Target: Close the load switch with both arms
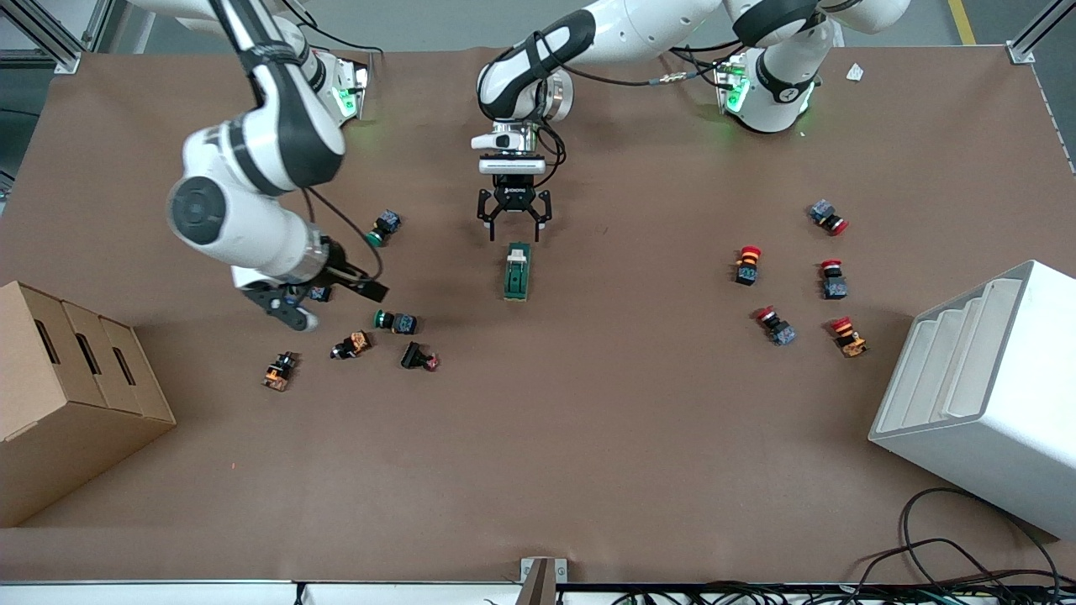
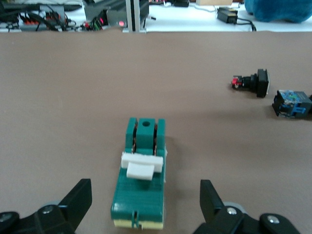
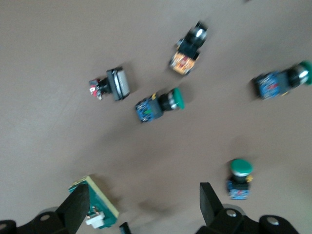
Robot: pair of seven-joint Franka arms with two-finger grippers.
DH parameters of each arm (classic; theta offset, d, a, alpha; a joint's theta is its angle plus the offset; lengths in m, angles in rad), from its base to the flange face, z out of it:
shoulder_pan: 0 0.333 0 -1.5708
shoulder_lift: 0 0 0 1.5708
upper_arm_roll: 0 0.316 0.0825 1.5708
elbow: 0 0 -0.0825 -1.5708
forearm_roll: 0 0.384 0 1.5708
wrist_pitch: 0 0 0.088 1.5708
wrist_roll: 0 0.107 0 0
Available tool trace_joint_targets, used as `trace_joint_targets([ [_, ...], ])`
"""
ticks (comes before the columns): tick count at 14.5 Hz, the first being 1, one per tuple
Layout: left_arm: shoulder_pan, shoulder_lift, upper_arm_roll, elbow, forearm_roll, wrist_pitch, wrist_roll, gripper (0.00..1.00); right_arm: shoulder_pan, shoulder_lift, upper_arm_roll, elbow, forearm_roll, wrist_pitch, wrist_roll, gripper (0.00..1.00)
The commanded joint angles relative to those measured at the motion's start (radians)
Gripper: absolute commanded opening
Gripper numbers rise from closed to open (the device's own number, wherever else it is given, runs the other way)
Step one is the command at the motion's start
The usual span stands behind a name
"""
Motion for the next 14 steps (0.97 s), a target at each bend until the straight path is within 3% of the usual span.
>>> trace_joint_targets([
  [1, -0.010, 0.026, 0.014, 0.004, 0.077, -0.039, -0.025, 0.98, 0.086, 0.051, -0.008, -0.008, 0.066, 0.102, 0.102, 1.00],
  [5, -0.014, 0.065, 0.042, 0.010, 0.163, -0.046, -0.052, 0.99, 0.207, 0.134, -0.008, -0.002, 0.068, 0.219, 0.251, 1.00],
  [11, -0.077, 0.091, 0.083, 0.018, 0.156, -0.066, -0.140, 1.00, 0.300, 0.214, -0.007, 0.015, 0.074, 0.311, 0.384, 1.00],
  [14, -0.097, 0.106, 0.085, 0.019, 0.154, -0.081, -0.155, 1.00, 0.343, 0.252, -0.007, 0.038, 0.152, 0.325, 0.400, 1.00],
])
